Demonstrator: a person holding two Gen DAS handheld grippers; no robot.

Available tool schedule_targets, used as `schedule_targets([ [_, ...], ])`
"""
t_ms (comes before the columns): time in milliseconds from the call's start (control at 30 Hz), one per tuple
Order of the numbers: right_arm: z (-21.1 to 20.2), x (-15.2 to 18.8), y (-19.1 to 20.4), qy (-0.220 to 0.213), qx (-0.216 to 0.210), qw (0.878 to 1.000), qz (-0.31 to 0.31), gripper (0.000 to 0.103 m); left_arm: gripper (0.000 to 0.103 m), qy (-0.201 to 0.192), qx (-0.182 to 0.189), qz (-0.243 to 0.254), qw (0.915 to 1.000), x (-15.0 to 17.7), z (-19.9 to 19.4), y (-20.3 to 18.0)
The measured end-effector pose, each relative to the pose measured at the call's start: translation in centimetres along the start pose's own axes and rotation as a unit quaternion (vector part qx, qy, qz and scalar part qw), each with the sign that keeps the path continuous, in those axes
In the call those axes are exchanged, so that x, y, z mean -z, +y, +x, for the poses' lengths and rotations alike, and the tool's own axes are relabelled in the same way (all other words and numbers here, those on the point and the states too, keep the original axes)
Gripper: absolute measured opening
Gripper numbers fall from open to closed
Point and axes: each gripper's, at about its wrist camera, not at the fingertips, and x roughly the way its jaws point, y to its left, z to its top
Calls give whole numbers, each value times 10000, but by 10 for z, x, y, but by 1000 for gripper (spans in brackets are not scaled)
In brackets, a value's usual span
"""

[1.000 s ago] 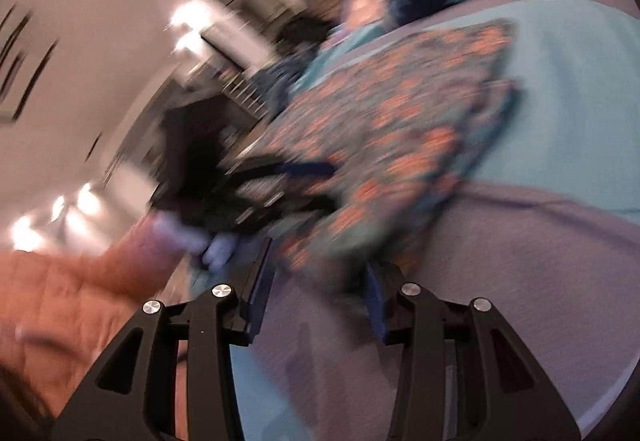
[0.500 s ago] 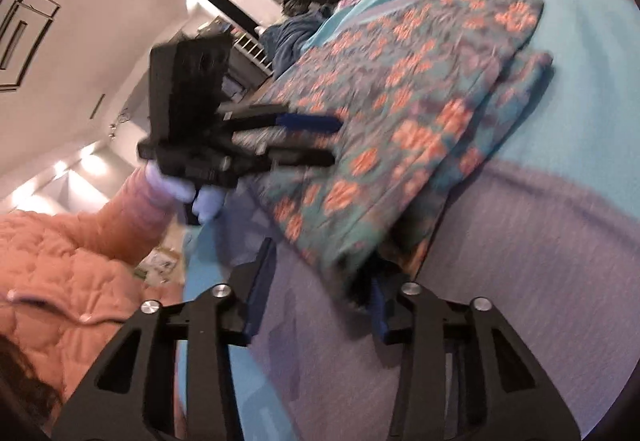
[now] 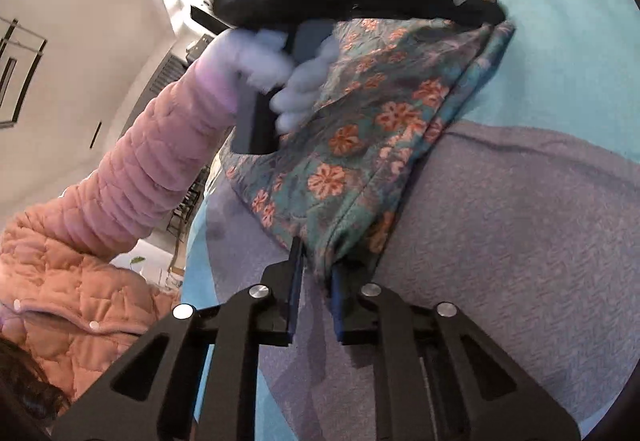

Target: Fold small clothes

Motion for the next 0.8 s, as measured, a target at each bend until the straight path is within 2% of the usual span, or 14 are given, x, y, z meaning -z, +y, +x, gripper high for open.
schedule_targets([
  [67, 0, 6, 7, -27, 240, 9997, -87, 11, 22, 20, -49, 119, 9999, -5, 2, -4],
  [100, 1, 8, 11, -40, 345, 9993, -140, 12, 16, 15, -167, 279, 9995, -5, 1, -6],
  [167, 4, 10, 14, -81, 445, 9989, -108, 12, 15, -57, -254, 397, 9989, -1, -6, -8],
  [267, 1, 16, 19, -191, 545, 9983, -6, 12, 19, -484, -473, 328, 9972, 3, -32, -14],
  [367, -4, 24, 28, -387, 836, 9957, 82, 14, 36, -939, -376, 304, 9944, 9, -75, -11],
  [400, -9, 29, 30, -478, 937, 9944, 138, 15, 51, -1063, -390, 336, 9930, 14, -90, -12],
  [433, -13, 32, 32, -556, 999, 9932, 194, 15, 56, -1175, -415, 393, 9914, 21, -104, -12],
  [533, -33, 47, 38, -867, 1447, 9846, 466, 20, 64, -1398, -647, 579, 9864, 61, -153, -2],
  [633, -61, 62, 45, -1316, 1848, 9720, 611, 21, 66, -1727, -1097, 388, 9781, 123, -204, 27],
  [733, -81, 63, 58, -1583, 2266, 9596, 524, 21, 66, -2248, -1414, -365, 9634, 201, -260, 73],
  [800, -81, 50, 77, -1611, 2568, 9521, 391, 21, 63, -2474, -1593, -1037, 9501, 257, -293, 109],
])
